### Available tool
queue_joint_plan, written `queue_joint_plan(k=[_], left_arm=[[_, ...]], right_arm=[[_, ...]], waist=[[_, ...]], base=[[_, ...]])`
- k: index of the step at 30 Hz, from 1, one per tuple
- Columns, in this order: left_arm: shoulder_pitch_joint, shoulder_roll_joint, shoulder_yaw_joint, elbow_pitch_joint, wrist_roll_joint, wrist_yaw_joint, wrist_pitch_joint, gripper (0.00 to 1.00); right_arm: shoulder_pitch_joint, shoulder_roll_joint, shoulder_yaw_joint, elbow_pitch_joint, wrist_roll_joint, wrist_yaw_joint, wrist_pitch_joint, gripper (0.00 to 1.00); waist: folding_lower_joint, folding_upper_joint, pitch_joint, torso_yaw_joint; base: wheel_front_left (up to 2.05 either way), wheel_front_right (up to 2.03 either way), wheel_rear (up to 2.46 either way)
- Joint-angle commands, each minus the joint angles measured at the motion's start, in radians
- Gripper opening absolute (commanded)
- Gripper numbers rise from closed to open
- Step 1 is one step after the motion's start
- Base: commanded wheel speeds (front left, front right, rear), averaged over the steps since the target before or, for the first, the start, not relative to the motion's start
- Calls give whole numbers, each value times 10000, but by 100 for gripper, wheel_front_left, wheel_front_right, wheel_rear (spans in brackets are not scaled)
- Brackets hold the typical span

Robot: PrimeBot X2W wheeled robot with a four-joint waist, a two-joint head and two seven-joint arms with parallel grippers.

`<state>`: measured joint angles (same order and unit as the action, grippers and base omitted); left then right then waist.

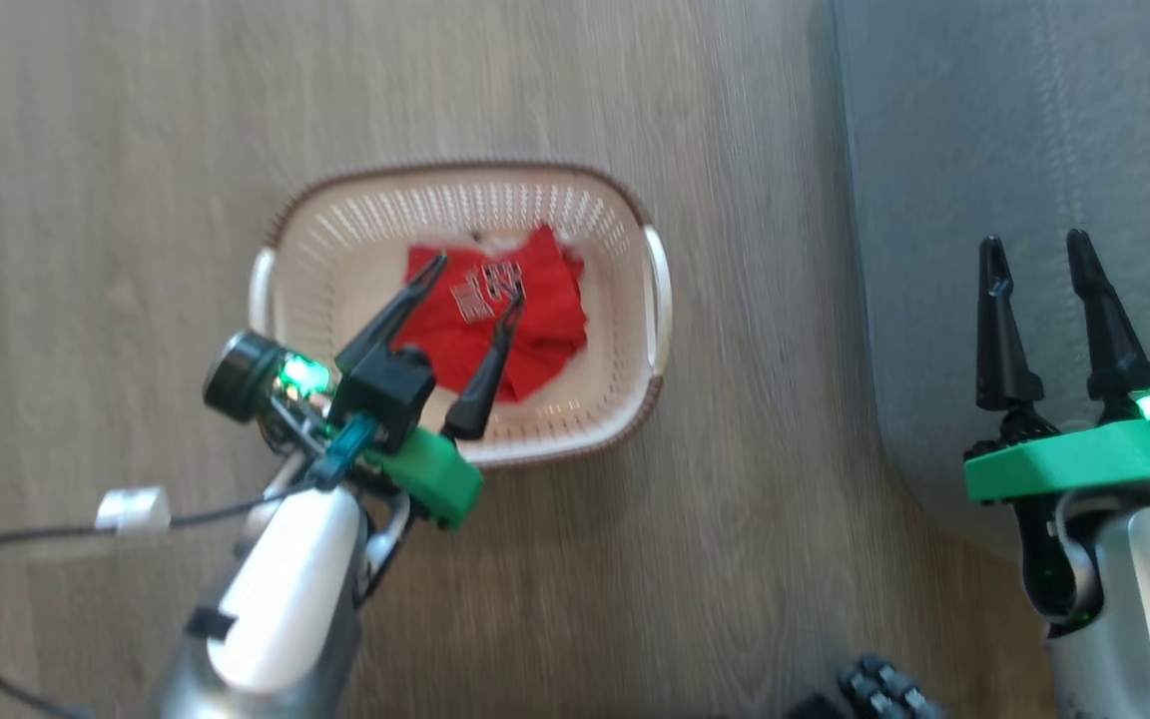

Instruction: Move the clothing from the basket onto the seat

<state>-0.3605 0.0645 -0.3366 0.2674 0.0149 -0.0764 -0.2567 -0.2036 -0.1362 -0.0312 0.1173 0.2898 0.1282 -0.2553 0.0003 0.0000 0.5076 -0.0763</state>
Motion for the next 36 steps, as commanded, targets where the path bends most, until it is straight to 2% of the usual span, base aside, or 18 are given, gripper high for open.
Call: queue_joint_plan(k=[1, 2, 6, 12, 17, 28, 36], left_arm=[[-552, 283, 40, 273, 220, -23, -51, 100], [-552, 283, 40, 273, 220, -23, -51, 100], [-1569, 589, -397, 1659, 484, -38, -51, 100], [-3485, 1176, -1280, 4360, 1051, 1, -51, 100], [-4760, 1297, -1643, 5826, 1155, 148, -51, 100], [-6692, 1064, -2469, 7768, 1256, 190, -51, 100], [-7867, 636, -2687, 9724, 1289, 586, 32, 100]], right_arm=[[-69, 97, 211, -485, -80, 25, -65, 100], [-69, 97, 211, -485, -80, 25, -65, 100], [-49, 310, 356, -865, -123, 25, -65, 100], [-154, 602, 968, -1263, -67, 25, -65, 100], [-289, 752, 1489, -1445, -42, 25, -65, 100], [88, 855, 2258, -1565, 114, 25, -65, 100], [462, 858, 2599, -1886, 428, 25, -65, 100]], waist=[[-3, 0, 1498, -549], [-3, 0, 1498, -549], [-3, 0, 2475, -752], [-3, 0, 3883, -1094], [-3, 0, 4643, -1345], [-3, 0, 5346, -1584], [-3, 0, 5487, -1688]], base=[[0, 0, 0], [0, 0, 0], [0, 0, 0], [0, 0, 0], [0, 0, 0], [0, 0, 0], [0, 0, 0]])
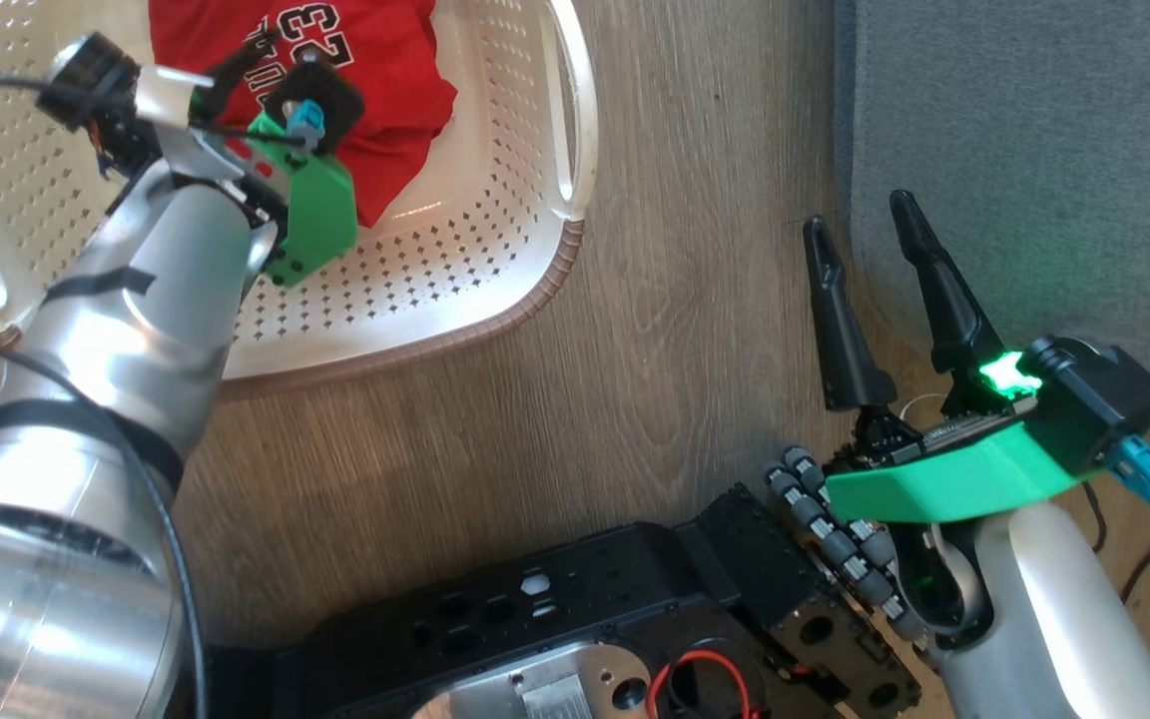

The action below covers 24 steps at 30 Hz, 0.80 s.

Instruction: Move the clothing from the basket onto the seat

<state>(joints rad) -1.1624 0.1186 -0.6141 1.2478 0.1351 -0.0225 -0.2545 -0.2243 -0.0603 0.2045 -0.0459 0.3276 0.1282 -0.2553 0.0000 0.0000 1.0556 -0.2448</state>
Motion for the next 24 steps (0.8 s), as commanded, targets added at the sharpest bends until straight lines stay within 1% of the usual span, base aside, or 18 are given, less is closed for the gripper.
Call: queue_joint_plan(k=[1, 4, 7, 14, 19, 22, 23, 24], left_arm=[[52, 43, 46, 41, 98, 40, 113, 100], [-152, -58, -27, 251, 80, 16, 460, 100], [-226, -91, -157, 355, 116, -70, 1031, 100], [-191, -70, -236, 418, -6, -307, 2295, 100], [-169, -34, -296, 425, -107, -400, 2857, 100], [-103, 20, -316, 427, -185, -469, 3413, 100], [-93, 22, -322, 427, -212, -483, 3574, 95], [-90, 20, -323, 427, -244, -500, 3706, 73]], right_arm=[[708, 99, 257, -295, 107, 25, -65, 100], [763, 99, 318, -378, 141, 25, -65, 100], [785, 100, 336, -430, 137, 25, -65, 100], [863, 100, 300, -568, 105, 25, -65, 100], [875, 100, 336, -603, 73, 25, -65, 100], [858, 100, 366, -609, 63, 25, -65, 100], [853, 100, 372, -610, 60, 25, -65, 100], [850, 100, 377, -610, 56, 25, -65, 100]], waist=[[0, 0, 27, -8], [0, 0, 77, -41], [0, 0, 94, -66], [0, 0, 107, -69], [0, 0, 140, -25], [0, 0, 154, 11], [0, 0, 157, 23], [0, 0, 159, 32]], base=[[0, 0, 0], [0, 0, 0], [0, 0, 0], [0, 0, 0], [0, 0, 0], [0, 0, 0], [0, 0, 0], [0, 0, 0]])
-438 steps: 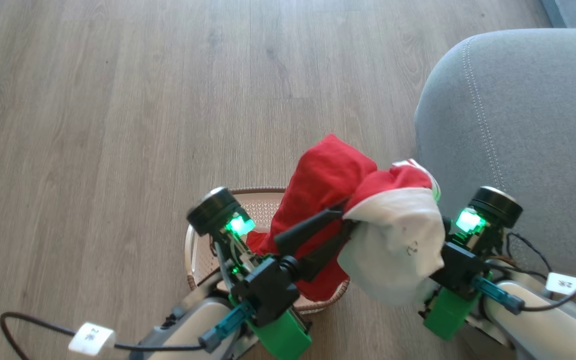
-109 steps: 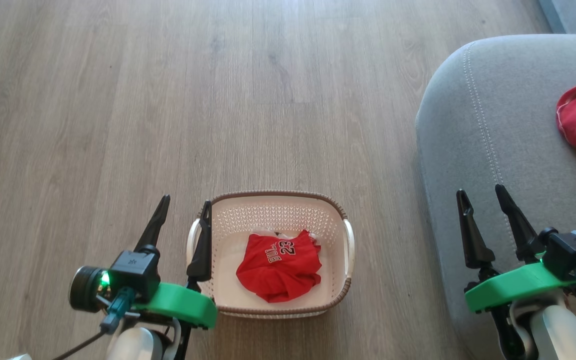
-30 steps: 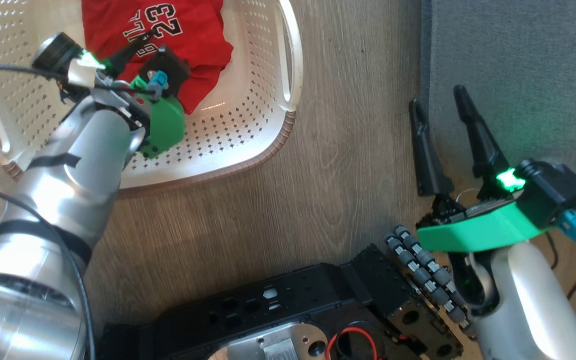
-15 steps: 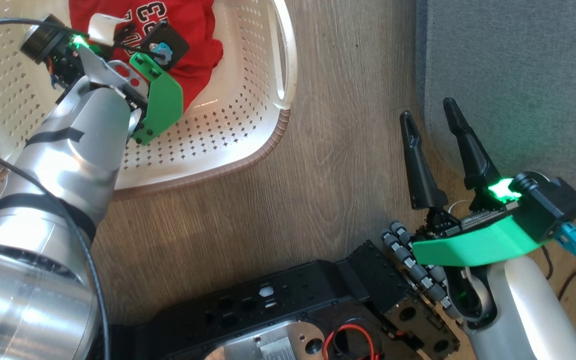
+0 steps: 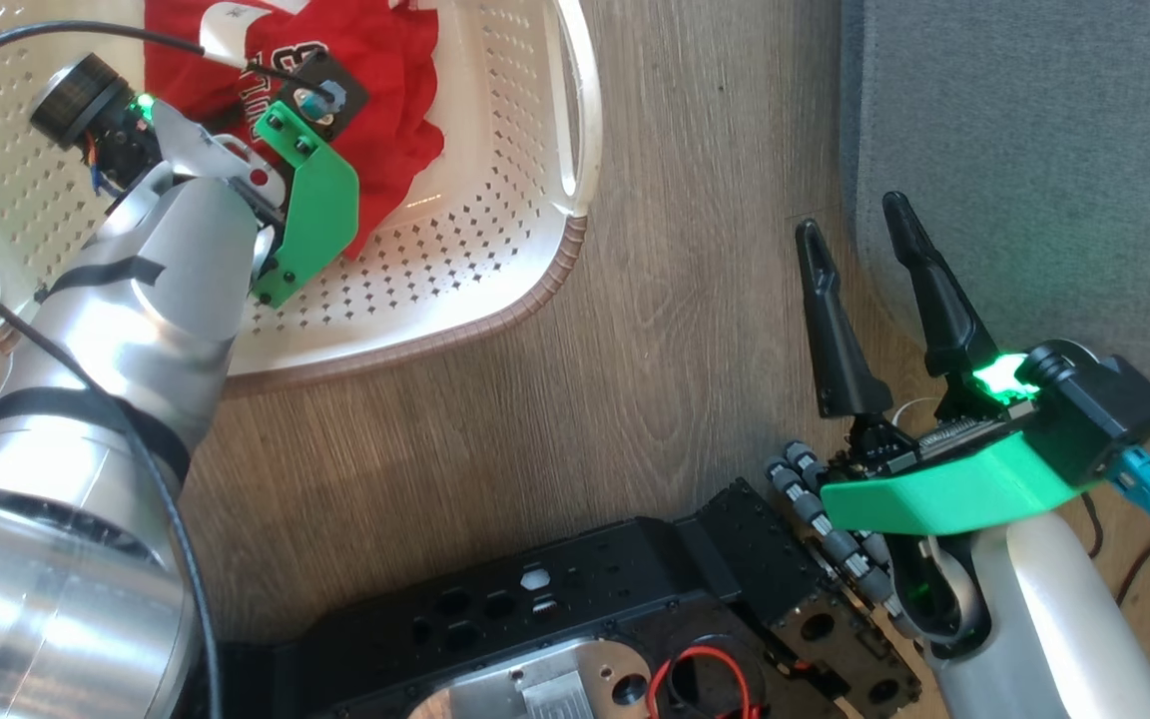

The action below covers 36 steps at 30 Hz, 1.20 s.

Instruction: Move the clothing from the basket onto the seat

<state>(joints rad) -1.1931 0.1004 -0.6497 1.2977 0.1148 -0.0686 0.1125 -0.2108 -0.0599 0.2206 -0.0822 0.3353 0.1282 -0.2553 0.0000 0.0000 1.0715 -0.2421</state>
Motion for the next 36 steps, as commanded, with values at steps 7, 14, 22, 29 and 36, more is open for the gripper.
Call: queue_joint_plan(k=[7, 14, 22, 29, 36], left_arm=[[174, 196, -61, -70, -165, -81, 257, 0], [144, 240, -123, -70, -304, -31, 81, 0], [279, 414, -121, -70, -511, 171, -158, 0], [513, 658, 91, -69, -894, 394, -981, 0], [1306, 437, 473, -69, -1522, 457, -2153, 0]], right_arm=[[667, 97, 201, -243, -42, 25, -65, 100], [443, 97, 270, -175, -20, 25, -65, 100], [-29, 97, 357, -69, 181, 25, -65, 100], [-794, 97, 548, 272, 595, 25, -65, 100], [-794, 97, 405, 756, 603, 25, -65, 100]], waist=[[0, 0, 20, 55], [0, 0, -31, 56], [0, 0, -451, -107], [0, 0, -1242, -312], [0, 0, -2760, 18]], base=[[0, 0, 0], [0, 0, 0], [0, 0, 0], [0, 0, 0], [0, 0, 0]])
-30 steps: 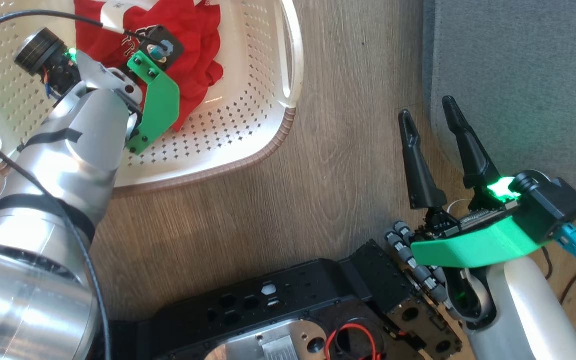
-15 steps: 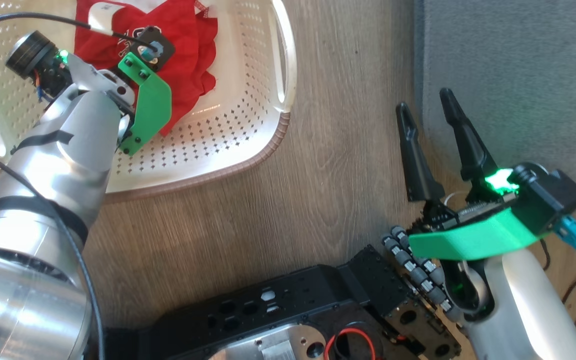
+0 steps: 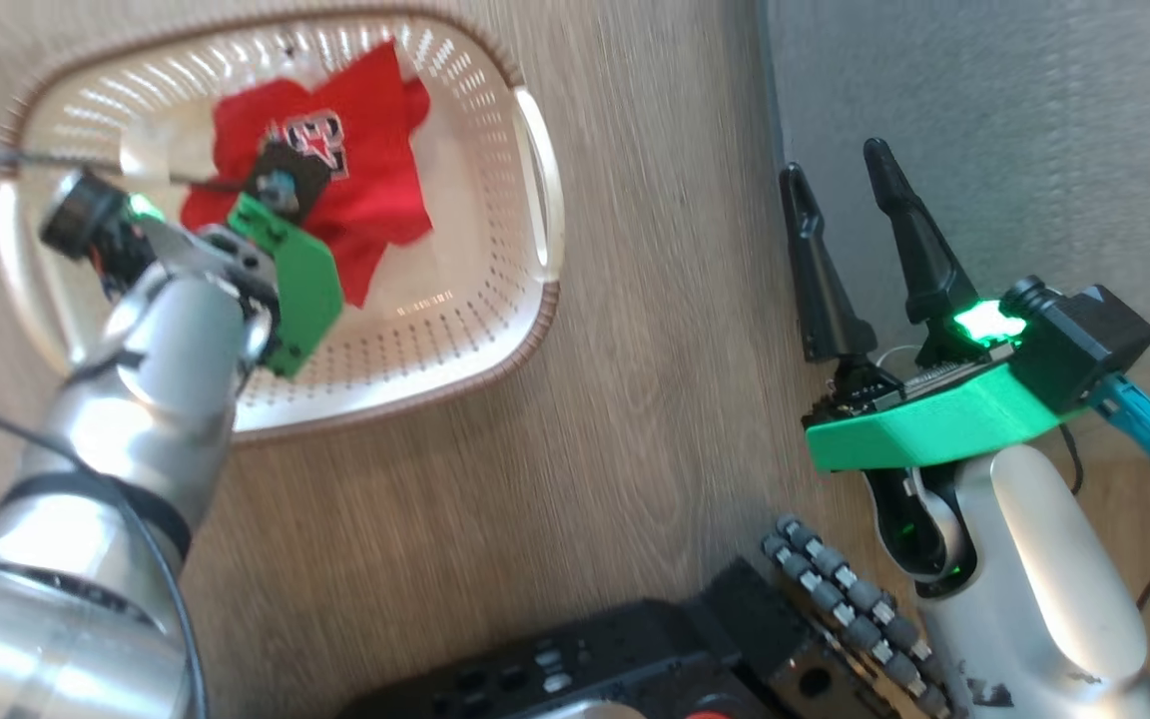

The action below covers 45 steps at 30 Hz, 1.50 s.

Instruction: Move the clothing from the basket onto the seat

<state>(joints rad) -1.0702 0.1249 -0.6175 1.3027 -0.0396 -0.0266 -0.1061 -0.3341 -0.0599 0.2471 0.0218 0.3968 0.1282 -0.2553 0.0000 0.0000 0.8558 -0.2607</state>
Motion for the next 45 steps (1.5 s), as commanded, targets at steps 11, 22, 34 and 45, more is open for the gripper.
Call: queue_joint_plan(k=[11, 22, 34, 45], left_arm=[[1453, -194, 891, -1218, -1038, 395, -1546, 0], [3996, 369, 1973, -6088, -1180, 970, -1554, 0], [5648, 150, 3533, -11087, -766, 852, -1555, 0], [6285, -285, 3832, -13249, -525, -160, -1556, 0]], right_arm=[[899, 97, -261, 480, -382, 25, -65, 100], [1673, -41, -332, 945, -391, 25, -65, 100], [2220, -148, -535, 1029, -367, 25, -65, 100], [2370, -297, -471, 878, -453, 25, -65, 100]], waist=[[0, 0, -3728, 1157], [0, 0, -6170, 1732], [0, 0, -7299, 2264], [0, 0, -7755, 2533]], base=[[0, 0, 0], [0, 0, 0], [0, 0, 0], [0, 0, 0]])
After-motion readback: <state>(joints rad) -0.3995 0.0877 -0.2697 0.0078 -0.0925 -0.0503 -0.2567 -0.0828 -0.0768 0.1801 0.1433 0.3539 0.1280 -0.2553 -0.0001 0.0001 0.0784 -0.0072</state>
